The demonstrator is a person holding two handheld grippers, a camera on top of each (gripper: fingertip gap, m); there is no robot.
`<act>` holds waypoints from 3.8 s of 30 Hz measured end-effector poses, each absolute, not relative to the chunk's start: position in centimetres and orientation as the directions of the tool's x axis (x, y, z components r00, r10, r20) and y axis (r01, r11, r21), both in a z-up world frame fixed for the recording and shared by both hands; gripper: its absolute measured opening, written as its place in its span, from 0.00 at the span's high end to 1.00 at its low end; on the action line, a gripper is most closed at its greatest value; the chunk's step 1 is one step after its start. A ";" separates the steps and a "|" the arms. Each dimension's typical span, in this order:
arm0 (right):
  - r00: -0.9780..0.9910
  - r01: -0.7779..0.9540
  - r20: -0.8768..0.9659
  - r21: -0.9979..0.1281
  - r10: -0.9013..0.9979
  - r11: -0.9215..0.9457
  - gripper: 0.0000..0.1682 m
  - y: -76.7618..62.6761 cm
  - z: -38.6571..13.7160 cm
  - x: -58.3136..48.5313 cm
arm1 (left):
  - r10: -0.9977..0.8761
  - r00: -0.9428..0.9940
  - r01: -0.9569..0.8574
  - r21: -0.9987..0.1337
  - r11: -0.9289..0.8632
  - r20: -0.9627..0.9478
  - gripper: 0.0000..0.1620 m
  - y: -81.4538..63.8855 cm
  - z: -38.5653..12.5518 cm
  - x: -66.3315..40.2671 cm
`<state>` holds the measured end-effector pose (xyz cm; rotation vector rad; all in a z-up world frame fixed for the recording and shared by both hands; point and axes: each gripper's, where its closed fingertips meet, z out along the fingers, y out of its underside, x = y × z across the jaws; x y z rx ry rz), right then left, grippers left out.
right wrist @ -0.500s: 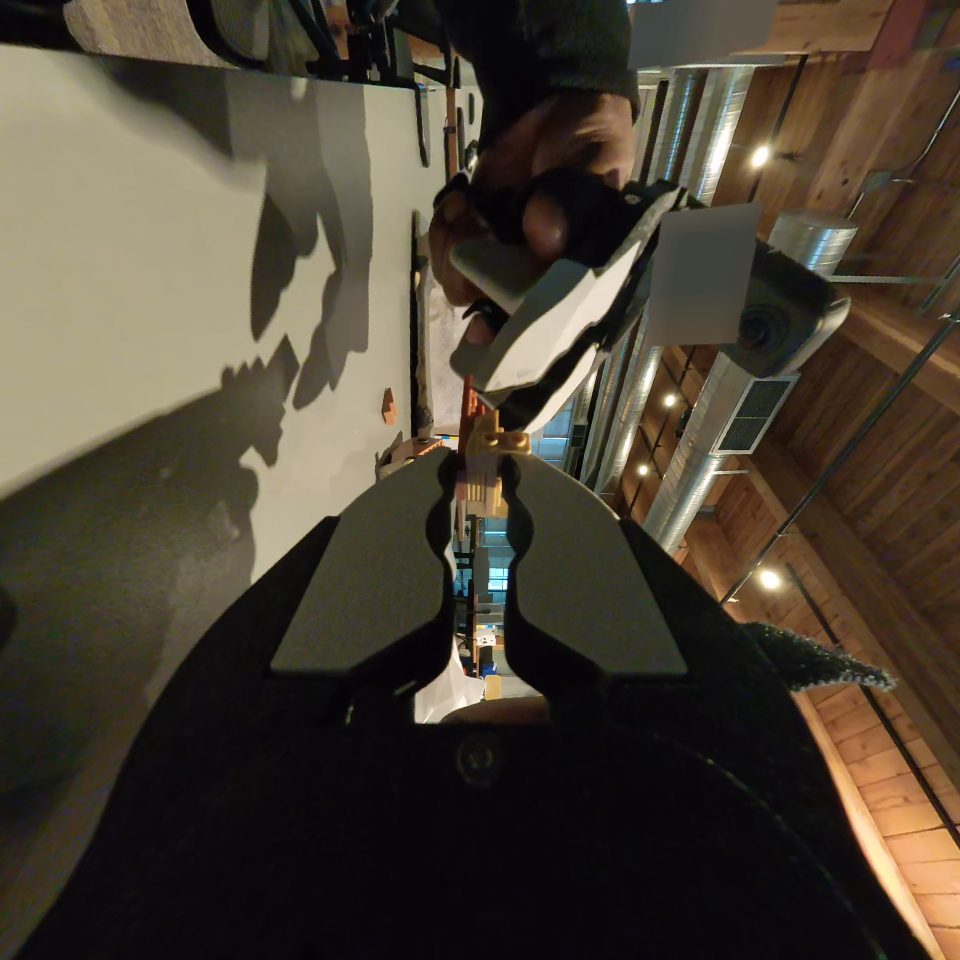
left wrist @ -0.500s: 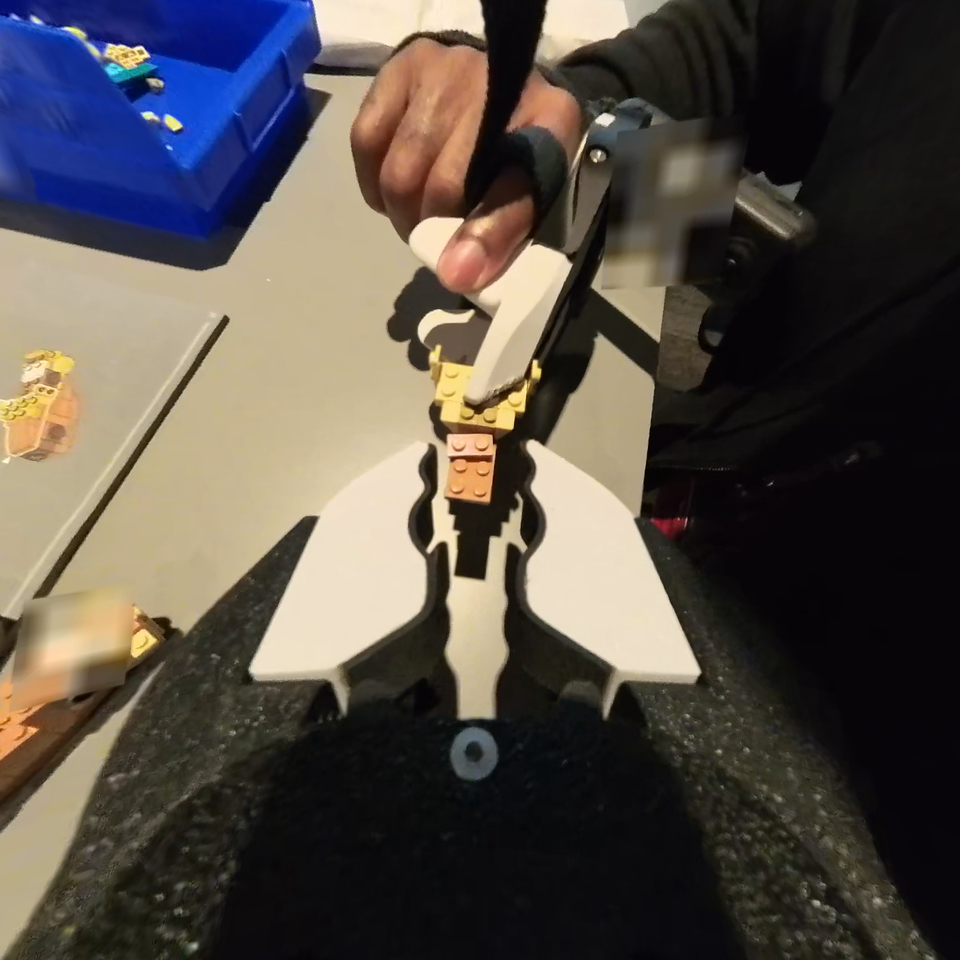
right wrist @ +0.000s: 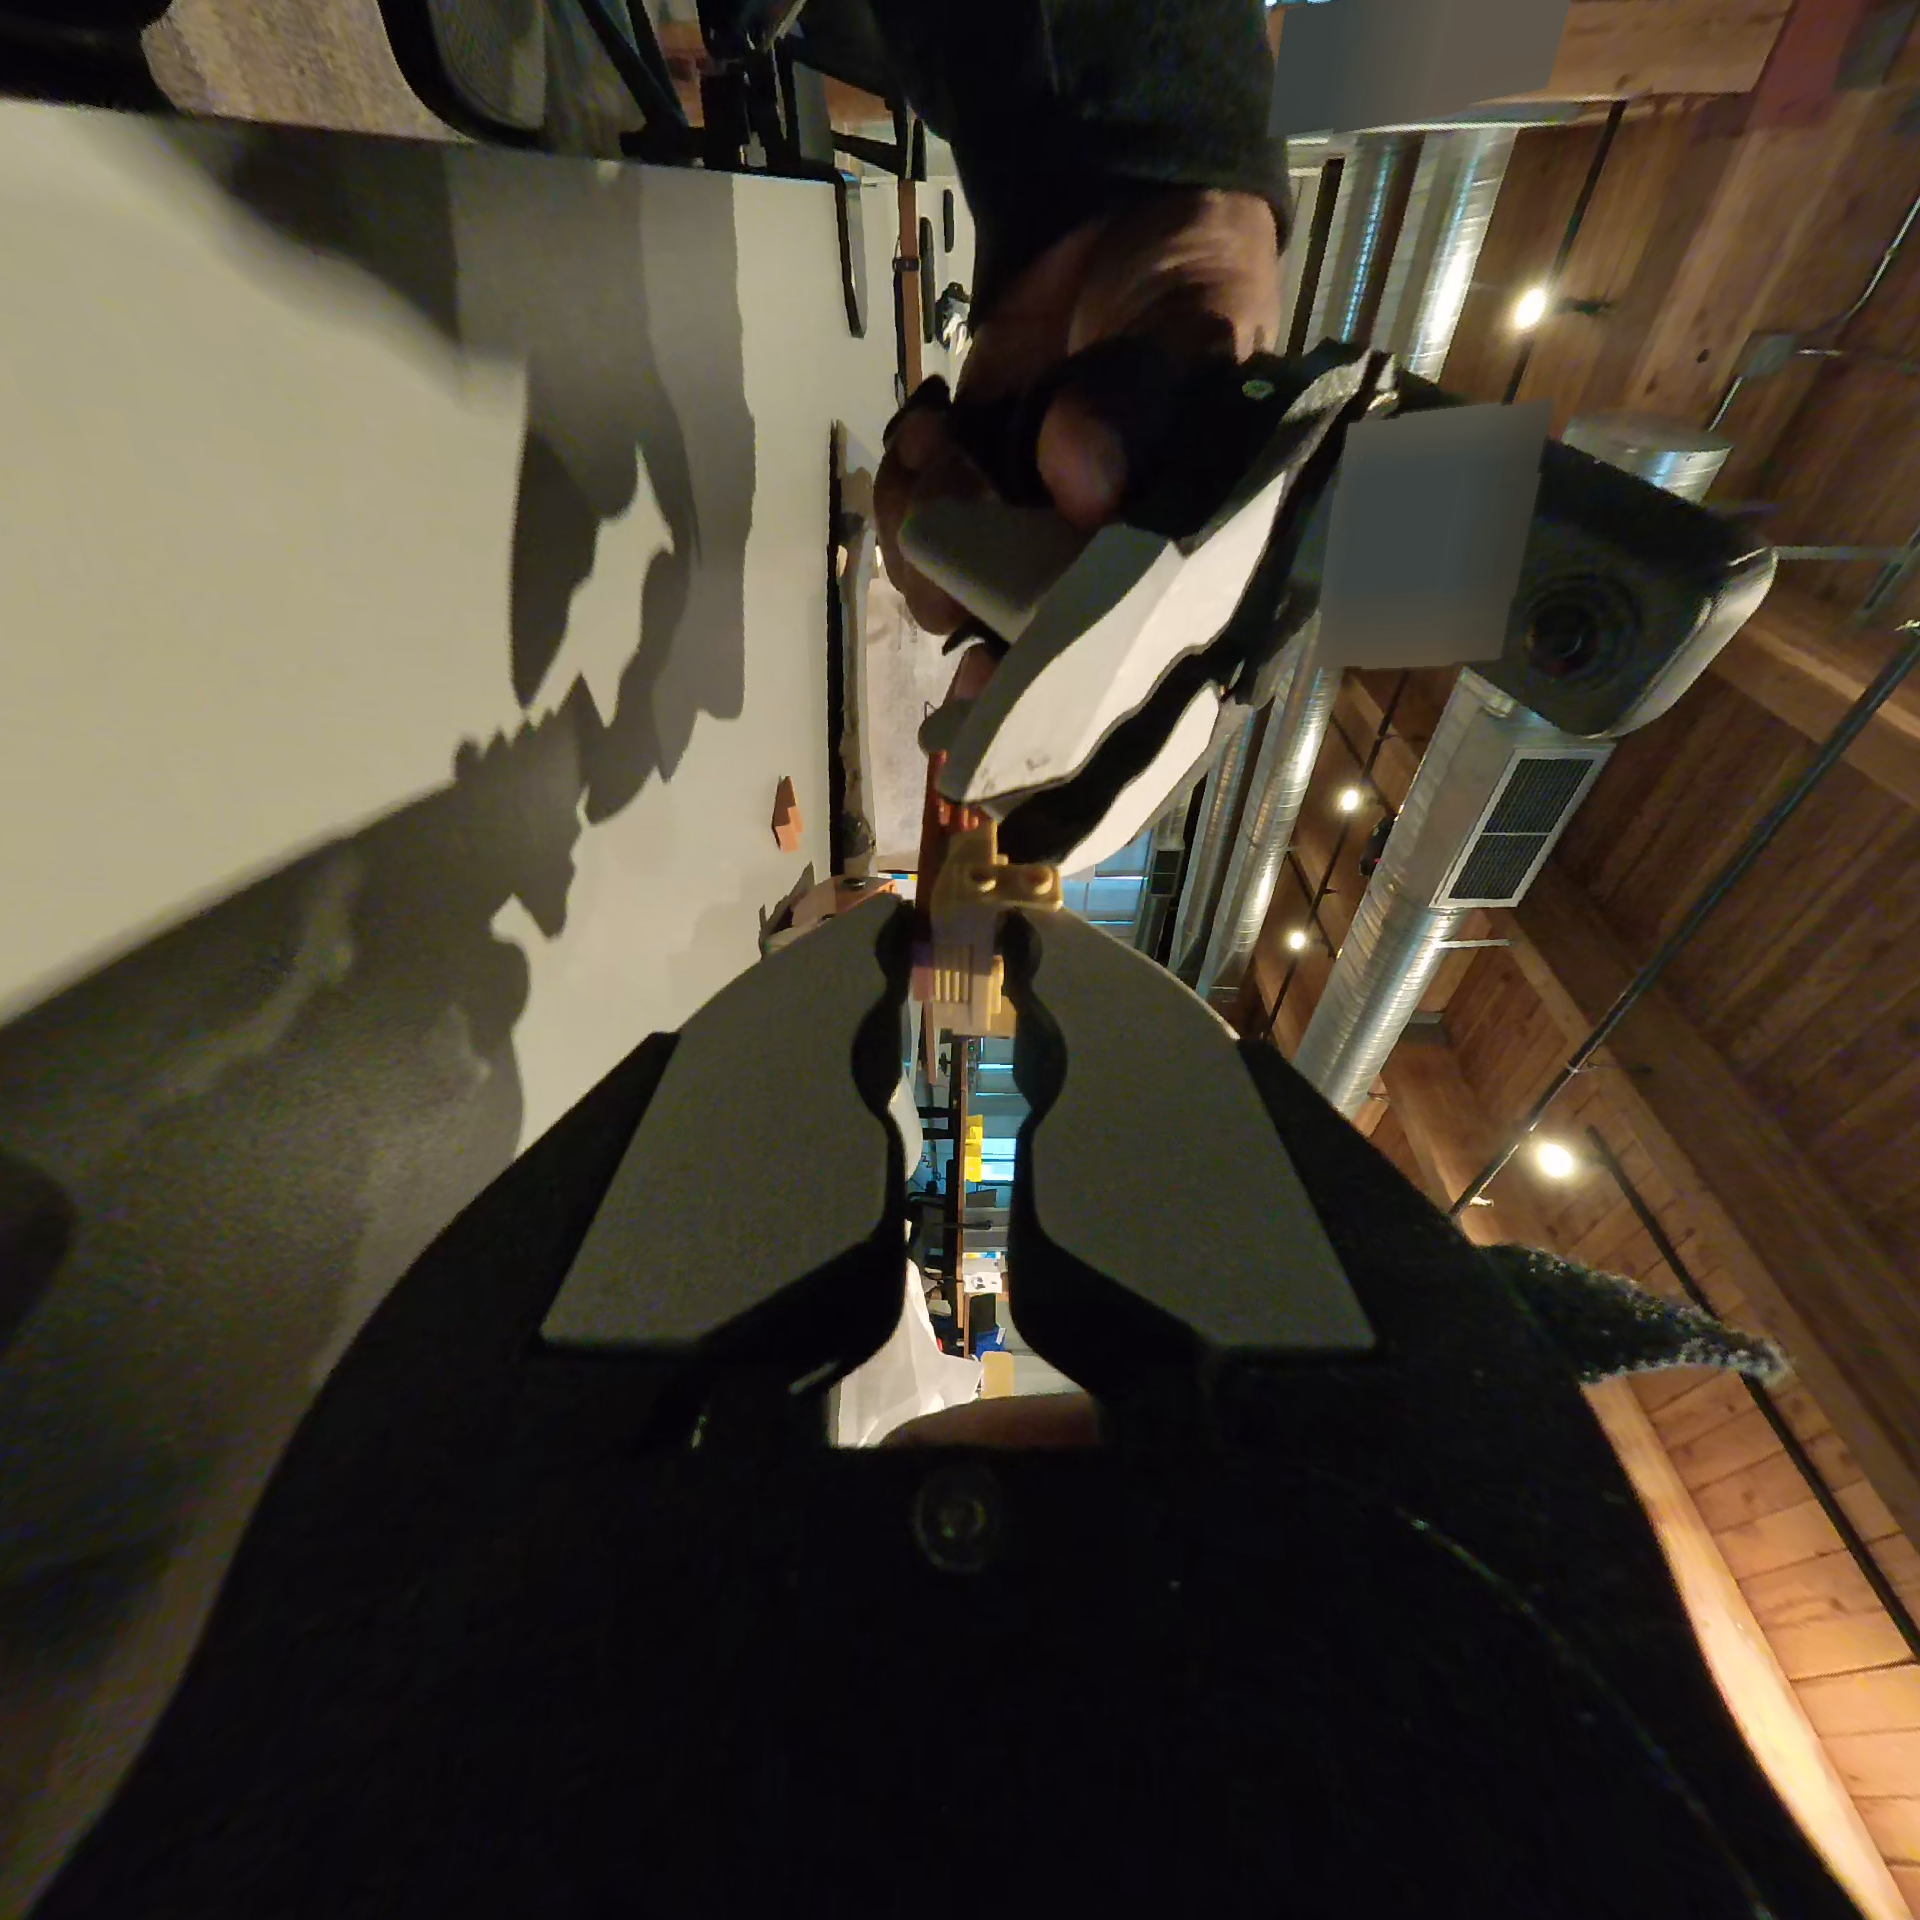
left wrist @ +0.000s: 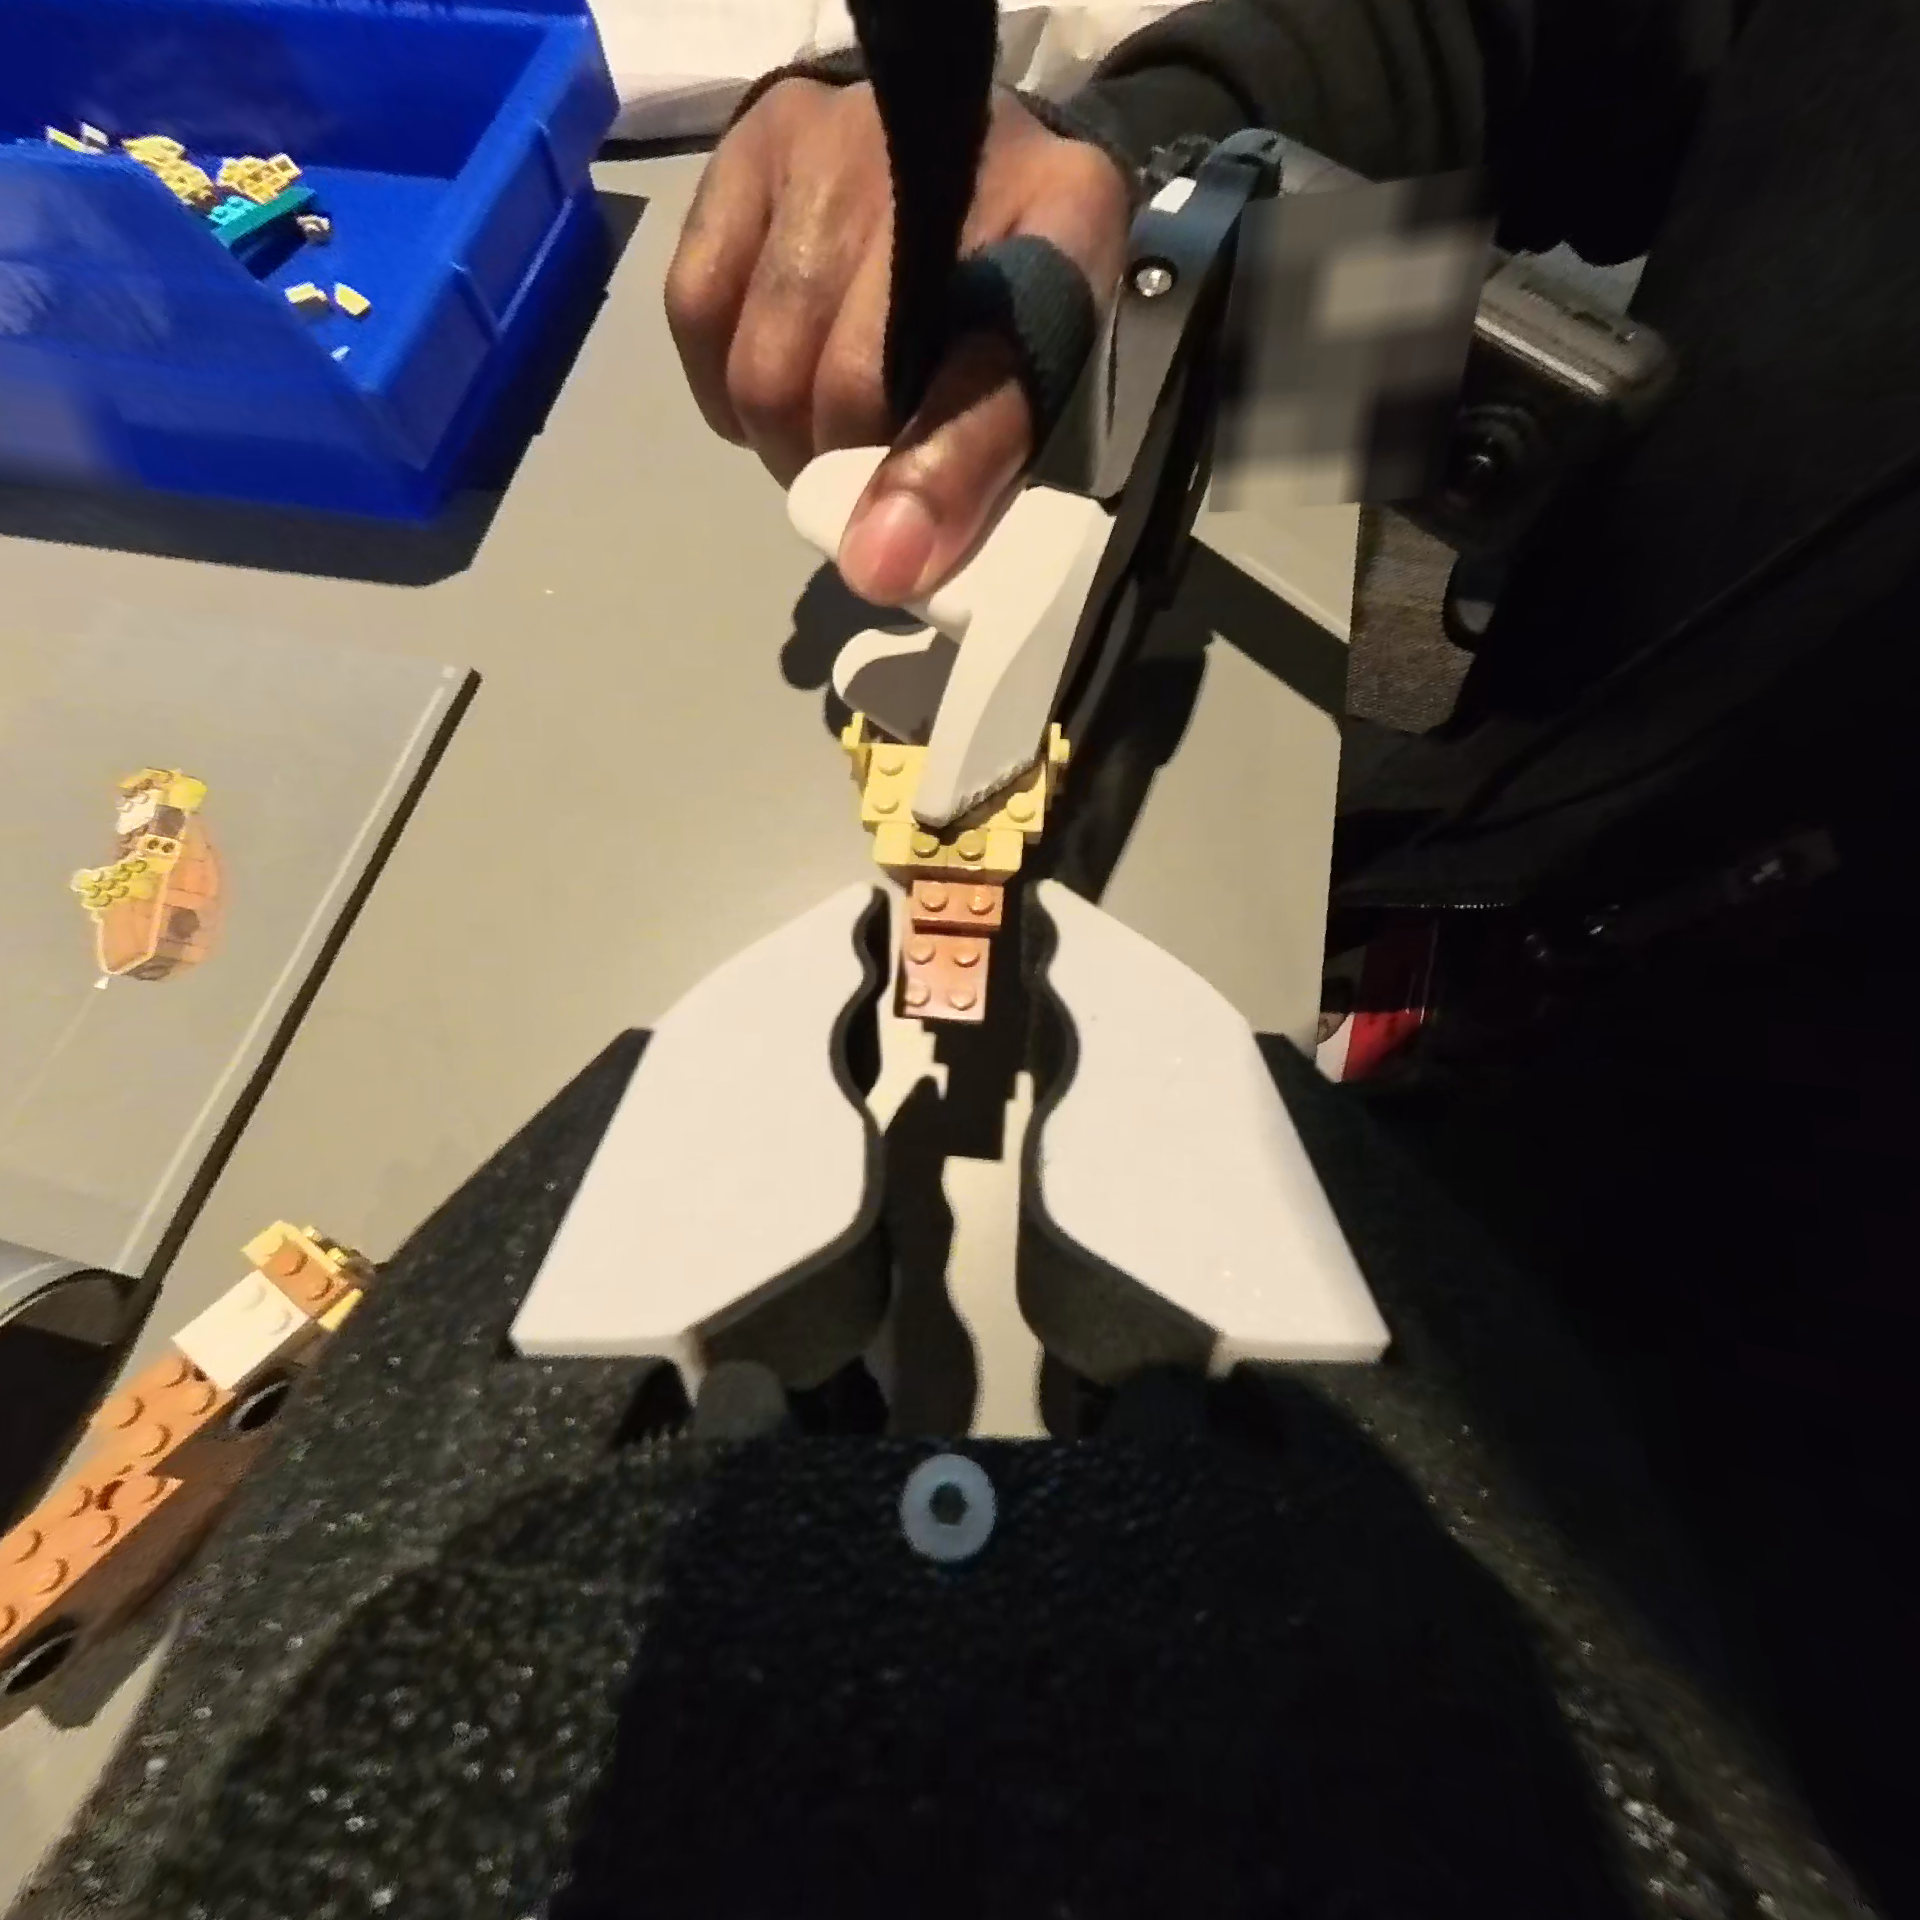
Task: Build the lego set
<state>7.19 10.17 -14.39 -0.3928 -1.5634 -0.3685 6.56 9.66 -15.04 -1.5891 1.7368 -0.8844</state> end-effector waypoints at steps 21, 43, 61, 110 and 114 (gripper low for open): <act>-0.020 0.461 1.000 -0.006 0.017 0.887 0.91 10.0 -14.3 7.0 | -0.998 -0.065 -0.578 -0.815 0.038 0.000 0.86 10.0 -14.9 6.6; 0.022 0.525 0.999 0.013 -0.029 0.851 0.91 11.1 -13.5 7.5 | -0.931 0.205 -0.345 -0.867 -0.359 0.303 0.77 10.8 -13.1 5.2; -0.011 0.502 0.997 0.070 -0.074 0.862 0.91 10.3 -14.0 7.1 | -0.379 0.135 -0.079 -0.371 -0.925 0.915 0.77 10.3 -14.9 6.7; 0.004 0.516 0.941 0.288 -0.338 0.807 0.86 8.1 -11.1 6.6 | -0.714 0.033 -0.102 -0.708 -0.699 0.699 0.96 8.1 -11.1 7.1; 0.022 0.531 0.939 0.280 -0.344 0.800 0.86 8.3 -10.7 6.7 | -0.733 0.015 -0.074 -0.730 -0.680 0.681 0.96 8.3 -10.7 7.1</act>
